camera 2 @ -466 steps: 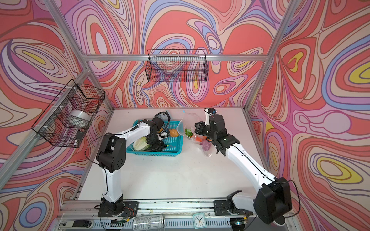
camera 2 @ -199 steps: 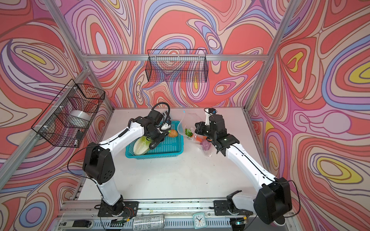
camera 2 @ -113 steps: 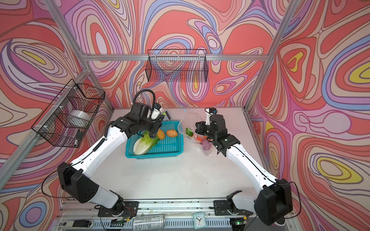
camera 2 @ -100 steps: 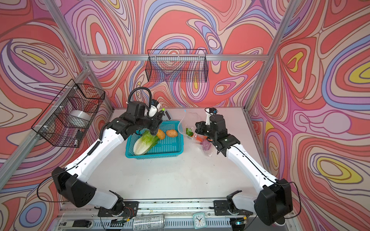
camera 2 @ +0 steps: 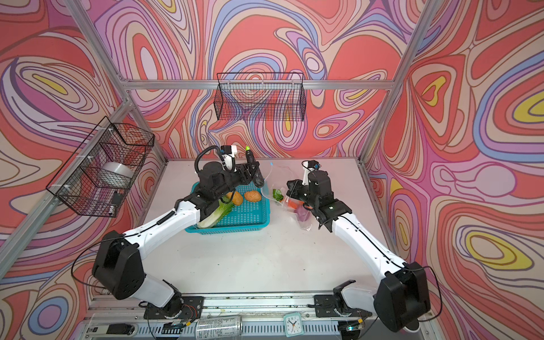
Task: Place the food in the zip-top bag and seal the zipper
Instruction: 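Lift the eggplant with the left gripper toward the bag's opening, then lower the eggplant into the bag and open the left gripper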
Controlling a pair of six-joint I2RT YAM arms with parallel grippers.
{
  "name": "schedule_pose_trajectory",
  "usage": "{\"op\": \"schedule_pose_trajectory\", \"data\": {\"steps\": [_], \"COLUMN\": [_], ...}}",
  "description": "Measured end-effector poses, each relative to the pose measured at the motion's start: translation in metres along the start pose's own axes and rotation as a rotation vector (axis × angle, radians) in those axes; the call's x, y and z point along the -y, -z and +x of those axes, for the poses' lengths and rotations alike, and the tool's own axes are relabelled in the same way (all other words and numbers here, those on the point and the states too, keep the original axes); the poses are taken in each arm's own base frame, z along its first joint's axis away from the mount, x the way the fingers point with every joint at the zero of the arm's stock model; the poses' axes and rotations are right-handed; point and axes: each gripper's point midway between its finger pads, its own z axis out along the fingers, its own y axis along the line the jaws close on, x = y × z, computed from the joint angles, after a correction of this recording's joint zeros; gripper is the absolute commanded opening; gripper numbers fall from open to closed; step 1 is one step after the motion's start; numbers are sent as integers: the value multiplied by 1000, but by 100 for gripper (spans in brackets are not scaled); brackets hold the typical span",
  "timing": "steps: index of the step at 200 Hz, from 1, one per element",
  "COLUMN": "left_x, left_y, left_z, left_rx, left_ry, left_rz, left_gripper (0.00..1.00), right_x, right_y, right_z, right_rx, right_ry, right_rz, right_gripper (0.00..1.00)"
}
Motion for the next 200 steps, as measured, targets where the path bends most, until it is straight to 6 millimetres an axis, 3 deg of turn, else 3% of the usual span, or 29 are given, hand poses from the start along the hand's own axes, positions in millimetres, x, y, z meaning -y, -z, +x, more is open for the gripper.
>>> {"op": "schedule_pose_trajectory", "data": {"steps": [49,93,138,158,180,200], "left_x": [24,16,26,24,21,19], "left_y": [-24,-37,-40,-48,-51,-51], "left_z": [36,61,83,96,107,113], "left_rx": [93,66,18,-36,-85,-116], "left_ry": [26,5,-85,-100,-111,-121], "left_rz": [39,22,14,16,13,10], "left_gripper": [0,0,0,10,48,65], "right_x": [3,-1,-3,-3,-3,-4], "right_y": [0,6,9,9,9,11], "right_z": [5,-1,-4,-4,-4,-6], "right_rx": [-2,18,29,29,30,35], "right_ry": [-6,-4,-3,-2,-2,-1], "right_rz": [-3,-15,-22,-22,-22,-24], "right_gripper": [0,0,0,0,0,0]}}
